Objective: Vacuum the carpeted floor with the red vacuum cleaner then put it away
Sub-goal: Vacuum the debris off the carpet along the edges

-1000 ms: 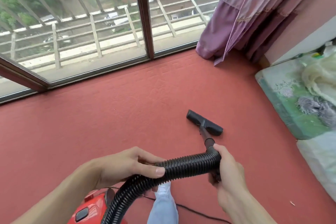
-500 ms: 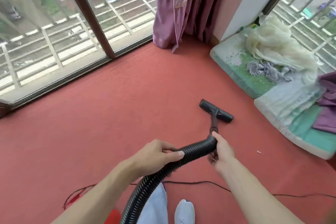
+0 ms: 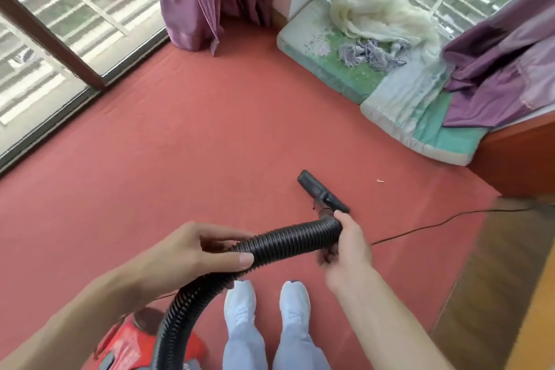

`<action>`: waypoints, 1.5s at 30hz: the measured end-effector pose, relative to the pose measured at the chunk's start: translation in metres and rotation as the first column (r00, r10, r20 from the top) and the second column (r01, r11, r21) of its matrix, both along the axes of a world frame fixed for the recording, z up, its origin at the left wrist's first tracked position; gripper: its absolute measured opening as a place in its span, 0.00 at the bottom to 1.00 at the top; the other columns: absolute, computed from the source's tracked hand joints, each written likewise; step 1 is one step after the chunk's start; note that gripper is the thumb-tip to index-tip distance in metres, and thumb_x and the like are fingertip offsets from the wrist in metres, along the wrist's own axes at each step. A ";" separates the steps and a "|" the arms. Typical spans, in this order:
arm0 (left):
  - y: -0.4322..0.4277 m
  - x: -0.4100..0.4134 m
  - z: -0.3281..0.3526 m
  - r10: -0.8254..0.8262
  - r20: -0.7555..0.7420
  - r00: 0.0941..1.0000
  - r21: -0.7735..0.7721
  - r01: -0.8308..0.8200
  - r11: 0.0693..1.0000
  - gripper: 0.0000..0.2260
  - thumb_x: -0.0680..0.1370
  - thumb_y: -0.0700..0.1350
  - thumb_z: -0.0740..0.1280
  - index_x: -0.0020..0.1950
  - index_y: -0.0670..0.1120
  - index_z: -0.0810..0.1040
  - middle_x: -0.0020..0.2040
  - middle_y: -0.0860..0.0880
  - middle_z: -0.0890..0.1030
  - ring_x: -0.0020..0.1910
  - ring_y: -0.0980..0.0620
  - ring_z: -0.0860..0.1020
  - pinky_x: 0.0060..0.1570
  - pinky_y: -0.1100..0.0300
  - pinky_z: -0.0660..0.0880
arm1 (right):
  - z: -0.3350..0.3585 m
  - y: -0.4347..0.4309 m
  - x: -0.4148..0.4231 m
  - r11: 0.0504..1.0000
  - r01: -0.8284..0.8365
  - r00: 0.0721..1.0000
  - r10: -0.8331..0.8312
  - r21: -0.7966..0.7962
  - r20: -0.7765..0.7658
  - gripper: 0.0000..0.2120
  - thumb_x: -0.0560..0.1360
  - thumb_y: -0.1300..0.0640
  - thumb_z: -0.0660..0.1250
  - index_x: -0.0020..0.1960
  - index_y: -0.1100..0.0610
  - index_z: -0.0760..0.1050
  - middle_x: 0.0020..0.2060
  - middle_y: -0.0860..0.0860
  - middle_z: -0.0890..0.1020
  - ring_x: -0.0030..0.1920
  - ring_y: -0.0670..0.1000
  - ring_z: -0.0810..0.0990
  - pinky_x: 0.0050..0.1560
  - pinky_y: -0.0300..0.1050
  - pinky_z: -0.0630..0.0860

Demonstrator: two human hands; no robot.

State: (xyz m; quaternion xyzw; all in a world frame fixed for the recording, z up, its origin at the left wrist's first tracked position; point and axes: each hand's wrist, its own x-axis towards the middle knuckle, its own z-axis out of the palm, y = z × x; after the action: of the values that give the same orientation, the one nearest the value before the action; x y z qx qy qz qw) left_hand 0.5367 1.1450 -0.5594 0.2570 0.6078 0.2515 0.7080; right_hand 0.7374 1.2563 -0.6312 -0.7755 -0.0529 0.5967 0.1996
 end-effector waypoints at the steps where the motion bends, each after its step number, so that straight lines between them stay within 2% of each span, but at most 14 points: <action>1: 0.002 0.000 -0.004 0.006 -0.015 1.000 -0.001 -0.006 1.000 0.12 0.73 0.49 0.74 0.56 0.57 0.86 0.46 0.47 0.87 0.42 0.54 0.83 0.51 0.58 0.81 | -0.003 -0.003 -0.002 0.999 0.046 0.999 -0.045 -0.009 0.007 0.10 0.72 0.52 0.70 0.48 0.56 0.75 0.36 0.53 0.75 0.31 0.50 0.71 0.28 0.42 0.67; 4: 0.011 0.003 -0.020 0.024 -0.050 0.998 0.027 -0.022 0.999 0.11 0.74 0.50 0.73 0.56 0.55 0.86 0.42 0.52 0.86 0.39 0.56 0.82 0.48 0.61 0.79 | -0.014 0.002 -0.007 0.987 0.162 0.987 -0.163 0.022 0.016 0.09 0.72 0.52 0.70 0.46 0.55 0.74 0.38 0.52 0.75 0.34 0.50 0.72 0.29 0.42 0.68; 8: 0.027 0.030 -0.053 0.036 -0.154 0.987 0.067 -0.026 0.997 0.07 0.76 0.53 0.72 0.53 0.56 0.86 0.36 0.53 0.83 0.34 0.56 0.78 0.42 0.63 0.76 | -0.035 0.022 -0.005 0.959 0.261 0.958 -0.271 0.108 0.097 0.11 0.73 0.55 0.71 0.40 0.55 0.69 0.38 0.51 0.76 0.33 0.50 0.74 0.31 0.42 0.70; 12: 0.038 0.067 -0.077 0.006 -0.216 0.976 0.096 0.015 0.995 0.07 0.78 0.52 0.70 0.53 0.57 0.86 0.32 0.55 0.81 0.31 0.57 0.77 0.36 0.68 0.73 | -0.053 0.032 0.019 0.967 0.210 0.962 -0.230 0.143 0.146 0.10 0.72 0.55 0.71 0.41 0.56 0.70 0.37 0.50 0.76 0.33 0.50 0.74 0.32 0.43 0.71; 18: 0.046 0.056 -0.063 -0.092 -0.052 0.994 0.081 0.096 0.992 0.08 0.77 0.52 0.71 0.55 0.59 0.86 0.39 0.50 0.84 0.36 0.56 0.79 0.41 0.67 0.76 | -0.037 0.034 0.051 0.974 0.187 0.963 -0.207 0.129 0.169 0.08 0.72 0.53 0.71 0.42 0.55 0.73 0.38 0.52 0.77 0.33 0.50 0.74 0.32 0.43 0.71; 22: 0.050 0.034 -0.052 -0.193 0.001 0.981 0.053 0.192 0.980 0.10 0.77 0.51 0.71 0.57 0.57 0.85 0.49 0.45 0.86 0.42 0.54 0.81 0.53 0.57 0.79 | -0.035 0.015 0.055 0.971 0.233 0.961 -0.239 0.059 0.139 0.09 0.72 0.51 0.71 0.44 0.55 0.74 0.42 0.53 0.78 0.33 0.50 0.74 0.32 0.43 0.70; 25: 0.055 0.035 -0.055 -0.220 -0.013 0.976 0.022 0.220 0.975 0.10 0.76 0.52 0.71 0.57 0.57 0.85 0.47 0.50 0.87 0.42 0.55 0.81 0.55 0.55 0.79 | -0.040 0.011 0.051 0.952 0.298 0.941 -0.305 0.065 0.147 0.11 0.71 0.51 0.72 0.45 0.56 0.73 0.43 0.53 0.79 0.35 0.51 0.75 0.35 0.45 0.70; 29: 0.066 0.056 -0.071 -0.187 -0.072 0.980 0.015 0.188 0.982 0.08 0.76 0.52 0.72 0.55 0.57 0.86 0.40 0.52 0.86 0.38 0.56 0.81 0.50 0.59 0.78 | -0.050 0.028 0.055 0.927 0.363 0.919 -0.373 0.097 0.130 0.11 0.73 0.54 0.71 0.41 0.56 0.70 0.38 0.51 0.77 0.35 0.51 0.75 0.40 0.47 0.74; 31: 0.072 0.073 -0.082 -0.175 -0.100 0.979 0.014 0.177 0.984 0.07 0.77 0.52 0.71 0.54 0.56 0.86 0.39 0.49 0.86 0.36 0.56 0.80 0.46 0.59 0.78 | -0.059 0.040 0.066 0.938 0.328 0.932 -0.340 0.110 0.124 0.10 0.73 0.54 0.72 0.45 0.58 0.72 0.39 0.51 0.77 0.37 0.51 0.76 0.43 0.47 0.76; 33: 0.078 0.090 -0.092 -0.187 -0.138 0.973 0.016 0.191 0.981 0.07 0.78 0.53 0.71 0.54 0.56 0.85 0.41 0.44 0.86 0.35 0.55 0.80 0.42 0.59 0.77 | -0.066 0.049 0.077 0.962 0.250 0.959 -0.262 0.106 0.110 0.15 0.72 0.53 0.73 0.54 0.59 0.75 0.44 0.53 0.80 0.39 0.51 0.78 0.40 0.45 0.76; 35: 0.082 0.101 -0.097 -0.204 -0.139 0.969 -0.006 0.205 0.979 0.08 0.78 0.53 0.71 0.54 0.54 0.85 0.42 0.42 0.86 0.36 0.54 0.80 0.41 0.59 0.77 | -0.069 0.055 0.090 0.979 0.176 0.975 -0.188 0.098 0.119 0.18 0.72 0.52 0.73 0.58 0.58 0.76 0.47 0.53 0.80 0.40 0.51 0.78 0.35 0.43 0.74; 40: 0.093 0.100 -0.080 -0.327 0.089 0.941 -0.109 0.335 0.936 0.11 0.75 0.50 0.75 0.55 0.50 0.86 0.49 0.41 0.86 0.43 0.47 0.85 0.50 0.54 0.82 | -0.052 0.053 0.113 0.996 0.057 0.981 -0.069 0.070 0.182 0.15 0.72 0.51 0.71 0.55 0.57 0.76 0.44 0.54 0.80 0.40 0.52 0.77 0.34 0.43 0.73; 43: 0.096 0.087 -0.068 -0.434 0.193 0.880 -0.132 0.461 0.877 0.12 0.75 0.48 0.74 0.58 0.48 0.85 0.55 0.41 0.85 0.48 0.47 0.84 0.60 0.48 0.79 | -0.039 0.041 0.118 0.998 -0.004 0.988 -0.005 0.059 0.151 0.08 0.73 0.51 0.69 0.46 0.54 0.75 0.38 0.52 0.77 0.36 0.51 0.75 0.36 0.44 0.72; 45: 0.096 0.081 -0.066 -0.469 0.205 0.859 -0.143 0.500 0.854 0.13 0.75 0.48 0.74 0.58 0.47 0.85 0.56 0.39 0.84 0.51 0.45 0.84 0.62 0.46 0.77 | -0.036 0.035 0.117 0.999 -0.012 0.992 0.007 0.042 0.126 0.07 0.73 0.51 0.69 0.44 0.54 0.75 0.37 0.52 0.77 0.36 0.51 0.74 0.37 0.44 0.71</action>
State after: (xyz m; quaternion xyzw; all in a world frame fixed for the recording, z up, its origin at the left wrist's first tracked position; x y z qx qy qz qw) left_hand 0.6181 1.2412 -0.6249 0.3116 0.4847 0.0249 0.8169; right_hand 0.8542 1.2909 -0.6676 -0.8069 -0.0816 0.5463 0.2095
